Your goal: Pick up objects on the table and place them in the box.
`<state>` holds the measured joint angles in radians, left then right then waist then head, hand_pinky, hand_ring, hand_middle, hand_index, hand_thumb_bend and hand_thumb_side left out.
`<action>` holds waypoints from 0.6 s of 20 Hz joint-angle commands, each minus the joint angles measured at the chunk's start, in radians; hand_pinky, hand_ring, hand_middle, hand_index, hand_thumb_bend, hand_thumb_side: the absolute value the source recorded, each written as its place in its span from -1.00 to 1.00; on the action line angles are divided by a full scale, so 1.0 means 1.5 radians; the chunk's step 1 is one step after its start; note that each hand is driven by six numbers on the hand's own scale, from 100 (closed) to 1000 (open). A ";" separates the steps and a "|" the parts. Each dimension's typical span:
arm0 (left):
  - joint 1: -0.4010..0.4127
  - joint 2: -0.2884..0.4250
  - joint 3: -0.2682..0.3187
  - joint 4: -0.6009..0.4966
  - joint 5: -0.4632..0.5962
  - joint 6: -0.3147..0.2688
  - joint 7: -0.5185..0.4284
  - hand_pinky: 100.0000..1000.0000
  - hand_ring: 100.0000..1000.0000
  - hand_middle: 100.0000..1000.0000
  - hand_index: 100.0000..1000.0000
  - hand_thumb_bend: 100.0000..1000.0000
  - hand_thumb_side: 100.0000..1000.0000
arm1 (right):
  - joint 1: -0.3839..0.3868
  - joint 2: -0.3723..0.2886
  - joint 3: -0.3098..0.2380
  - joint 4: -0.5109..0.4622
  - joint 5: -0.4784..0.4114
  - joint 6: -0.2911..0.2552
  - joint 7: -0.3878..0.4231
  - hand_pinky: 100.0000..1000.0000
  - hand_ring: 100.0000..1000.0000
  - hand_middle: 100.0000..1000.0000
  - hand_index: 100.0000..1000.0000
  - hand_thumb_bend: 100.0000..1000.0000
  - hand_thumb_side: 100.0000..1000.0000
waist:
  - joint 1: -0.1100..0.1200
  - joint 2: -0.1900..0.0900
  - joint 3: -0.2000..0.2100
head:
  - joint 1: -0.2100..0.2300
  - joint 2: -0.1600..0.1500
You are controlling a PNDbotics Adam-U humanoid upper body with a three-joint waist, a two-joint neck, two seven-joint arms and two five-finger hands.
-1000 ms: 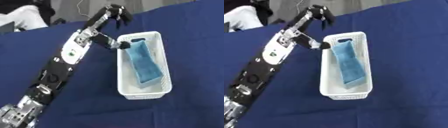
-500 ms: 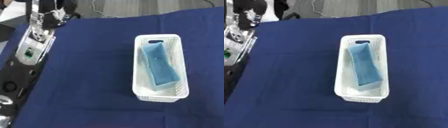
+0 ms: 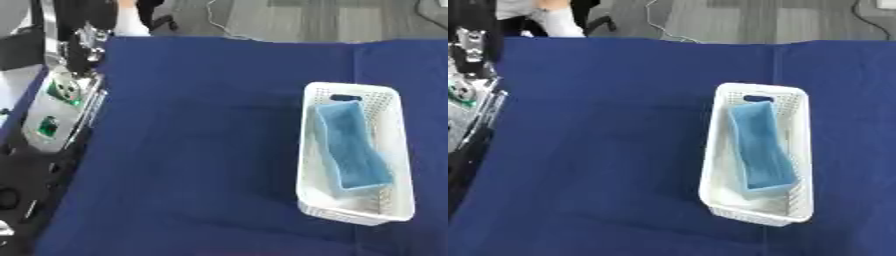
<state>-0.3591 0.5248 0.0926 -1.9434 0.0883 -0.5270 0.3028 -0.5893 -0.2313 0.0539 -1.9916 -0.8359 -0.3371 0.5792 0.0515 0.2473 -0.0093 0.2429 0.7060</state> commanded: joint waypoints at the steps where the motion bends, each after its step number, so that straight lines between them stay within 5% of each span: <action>1: 0.009 -0.026 0.016 -0.035 -0.013 0.007 0.009 -0.39 0.11 0.12 0.32 -0.09 0.14 | -0.003 -0.008 -0.008 -0.006 0.001 -0.005 -0.017 -0.44 -0.05 -0.07 0.25 -1.00 0.17 | -0.004 -0.008 0.005 | -0.020 -0.011; 3: 0.020 -0.059 0.019 -0.037 -0.016 0.012 0.016 -0.23 0.23 0.24 0.40 -0.17 0.25 | -0.001 -0.008 -0.009 -0.006 0.008 -0.008 -0.027 -0.29 0.11 0.11 0.31 -1.00 0.16 | -0.010 -0.005 0.008 | -0.035 -0.021; 6: 0.029 -0.086 0.024 -0.038 -0.028 0.010 0.007 0.16 0.54 0.51 0.60 -0.37 0.49 | -0.001 -0.007 -0.006 -0.006 0.013 -0.024 -0.021 0.25 0.53 0.55 0.54 -1.00 0.16 | -0.018 -0.003 0.010 | -0.051 -0.038; 7: 0.029 -0.089 0.026 -0.038 -0.036 0.009 0.004 0.16 0.54 0.52 0.61 -0.39 0.51 | -0.002 -0.007 -0.003 -0.006 0.012 -0.032 -0.007 0.25 0.53 0.56 0.54 -1.00 0.23 | -0.020 -0.002 0.009 | -0.054 -0.042; 8: 0.028 -0.088 0.027 -0.038 -0.047 0.008 0.002 0.37 0.70 0.69 0.74 -0.70 0.72 | -0.005 -0.007 0.005 -0.006 0.007 -0.039 0.026 0.67 0.82 0.85 0.79 -1.00 0.36 | -0.021 -0.002 0.009 | -0.055 -0.045; 10: 0.025 -0.088 0.026 -0.038 -0.067 0.007 0.001 0.48 0.79 0.76 0.80 -1.00 0.87 | -0.004 -0.006 0.015 -0.006 -0.010 -0.045 0.098 0.81 0.93 0.94 0.87 -1.00 0.38 | -0.023 -0.002 0.007 | -0.053 -0.048; 12: 0.023 -0.090 0.022 -0.038 -0.080 0.006 0.000 0.48 0.80 0.76 0.80 -1.00 0.92 | -0.002 -0.005 0.013 -0.006 -0.026 -0.043 0.139 0.82 0.95 0.95 0.87 -1.00 0.40 | -0.023 -0.001 0.005 | -0.051 -0.048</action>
<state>-0.3140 0.3843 0.1220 -1.9806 -0.0128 -0.5165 0.3086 -0.5839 -0.2307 0.0733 -1.9916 -0.8597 -0.3832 0.7300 0.0153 0.2577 -0.0028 0.1745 0.6455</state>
